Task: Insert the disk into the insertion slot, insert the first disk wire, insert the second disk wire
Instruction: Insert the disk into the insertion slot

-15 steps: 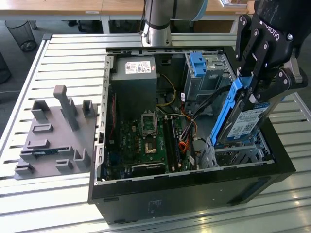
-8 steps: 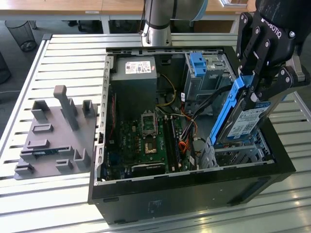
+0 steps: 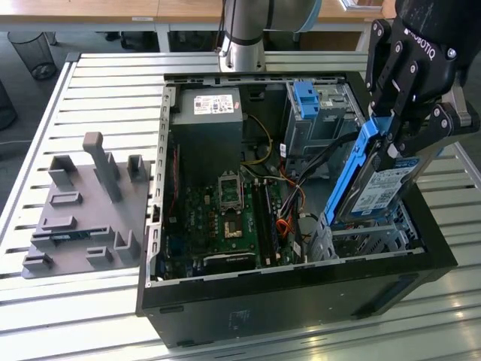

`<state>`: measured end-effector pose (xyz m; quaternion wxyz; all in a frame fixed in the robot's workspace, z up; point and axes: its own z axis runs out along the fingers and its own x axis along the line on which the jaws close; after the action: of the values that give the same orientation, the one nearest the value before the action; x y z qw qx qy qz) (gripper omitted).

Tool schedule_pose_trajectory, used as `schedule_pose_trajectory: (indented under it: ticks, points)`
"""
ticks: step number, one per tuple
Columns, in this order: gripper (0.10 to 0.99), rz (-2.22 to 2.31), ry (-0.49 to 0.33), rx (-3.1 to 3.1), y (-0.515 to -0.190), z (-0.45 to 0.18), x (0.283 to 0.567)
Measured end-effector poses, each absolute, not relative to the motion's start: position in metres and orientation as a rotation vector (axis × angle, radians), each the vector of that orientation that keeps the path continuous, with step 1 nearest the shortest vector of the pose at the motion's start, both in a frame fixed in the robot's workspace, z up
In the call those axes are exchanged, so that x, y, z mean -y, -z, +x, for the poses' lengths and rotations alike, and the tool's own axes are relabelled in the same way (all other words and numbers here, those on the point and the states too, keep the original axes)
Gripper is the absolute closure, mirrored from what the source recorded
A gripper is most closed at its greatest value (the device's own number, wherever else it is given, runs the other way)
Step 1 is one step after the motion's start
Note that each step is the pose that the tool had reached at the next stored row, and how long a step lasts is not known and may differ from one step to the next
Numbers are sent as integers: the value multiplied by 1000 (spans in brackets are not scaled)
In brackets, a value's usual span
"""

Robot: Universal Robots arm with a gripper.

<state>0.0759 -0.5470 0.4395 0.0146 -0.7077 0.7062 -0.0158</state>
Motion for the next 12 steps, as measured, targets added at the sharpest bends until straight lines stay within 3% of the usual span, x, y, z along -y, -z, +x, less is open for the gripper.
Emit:
schedule_pose_trajectory:
  ticks: [12]
  points:
    - [722,-2186,50,-2215,-438,76,548]
